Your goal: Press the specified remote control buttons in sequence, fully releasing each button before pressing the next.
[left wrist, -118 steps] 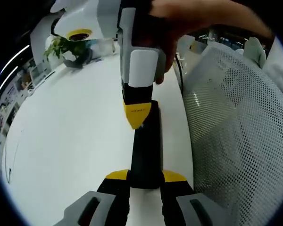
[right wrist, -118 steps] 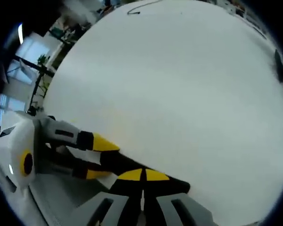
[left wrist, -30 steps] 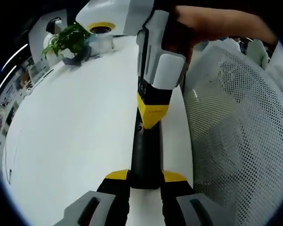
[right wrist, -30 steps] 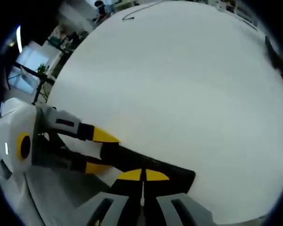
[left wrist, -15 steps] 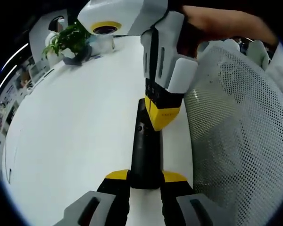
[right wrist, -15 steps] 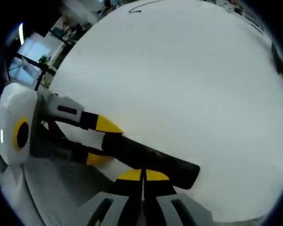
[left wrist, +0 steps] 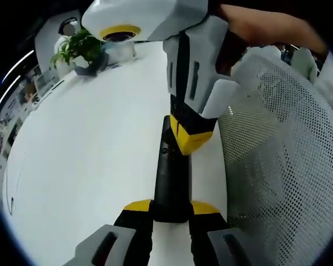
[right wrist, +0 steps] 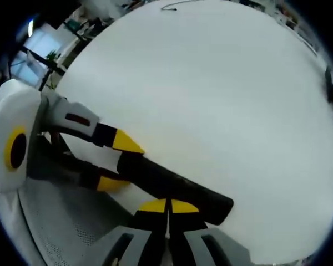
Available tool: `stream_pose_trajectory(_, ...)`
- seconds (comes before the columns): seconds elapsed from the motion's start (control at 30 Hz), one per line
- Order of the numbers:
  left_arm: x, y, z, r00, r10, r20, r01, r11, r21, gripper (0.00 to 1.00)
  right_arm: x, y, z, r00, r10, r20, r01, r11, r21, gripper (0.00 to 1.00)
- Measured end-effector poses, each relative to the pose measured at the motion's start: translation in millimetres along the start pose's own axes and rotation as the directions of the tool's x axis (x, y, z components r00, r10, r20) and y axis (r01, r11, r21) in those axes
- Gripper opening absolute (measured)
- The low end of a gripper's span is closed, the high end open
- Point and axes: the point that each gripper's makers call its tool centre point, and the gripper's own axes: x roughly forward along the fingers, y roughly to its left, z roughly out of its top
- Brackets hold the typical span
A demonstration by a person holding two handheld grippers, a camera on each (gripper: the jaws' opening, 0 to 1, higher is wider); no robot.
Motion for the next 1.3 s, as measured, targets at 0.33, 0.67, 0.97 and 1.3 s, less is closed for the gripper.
stream_pose_trajectory(0.33,0,0.1,0.0,1.0,-0.002,0.0,0.002,1.0,0.003,0.24,-1,-2,0.3,1.0,-0.003,0.0,0.003,1.0,0.017,0.0)
stream_pose_trajectory(0.67,0,0.5,0.3,1.0,0.001,0.031,-0.001,1.0,-0.018,0.24,-4,6,6.8,0.998,0.046,0.051,-0.049,0.997,0.057,0.0)
stream_pose_trajectory(0.97,0,0.4,0.3,0.999,-0.005,0.034,0.005,1.0,-0.021,0.24,-9,3,22.0,0.994,0.043,0.098,-0.051,0.995,0.086,0.0)
stream_pose_trajectory(1.3,0,0.3,0.3,0.999,-0.01,0.036,0.011,1.0,-0.027,0.24,-6,3,22.2,0.995,0.048,0.082,-0.055,0.995,0.088,0.0)
